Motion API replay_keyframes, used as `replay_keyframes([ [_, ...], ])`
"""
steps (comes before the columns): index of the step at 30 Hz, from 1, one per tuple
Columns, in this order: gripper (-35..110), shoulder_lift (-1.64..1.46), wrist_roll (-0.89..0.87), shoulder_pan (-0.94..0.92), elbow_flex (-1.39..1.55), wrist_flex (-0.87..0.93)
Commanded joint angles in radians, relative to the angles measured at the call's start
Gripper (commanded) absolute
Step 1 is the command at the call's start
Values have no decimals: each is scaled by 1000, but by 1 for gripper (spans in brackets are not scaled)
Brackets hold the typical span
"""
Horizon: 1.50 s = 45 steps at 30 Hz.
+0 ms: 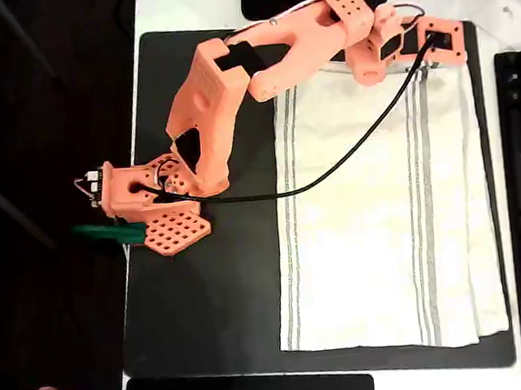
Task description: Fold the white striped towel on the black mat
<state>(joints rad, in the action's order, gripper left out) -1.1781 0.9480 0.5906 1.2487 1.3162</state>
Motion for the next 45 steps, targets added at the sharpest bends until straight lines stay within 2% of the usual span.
replay_keyframes([
  [1, 0, -81, -9, 6, -110, 69],
  [7, 0, -204, 44, -95, -172, 272],
  [14, 0, -397, 256, -413, -112, 397],
  [22, 0, -511, 465, -758, -81, 411],
  [30, 0, -423, 601, -989, -54, 388],
  [37, 0, -356, 663, -1060, 0, 278],
  [45, 0, -449, 615, -957, 15, 331],
])
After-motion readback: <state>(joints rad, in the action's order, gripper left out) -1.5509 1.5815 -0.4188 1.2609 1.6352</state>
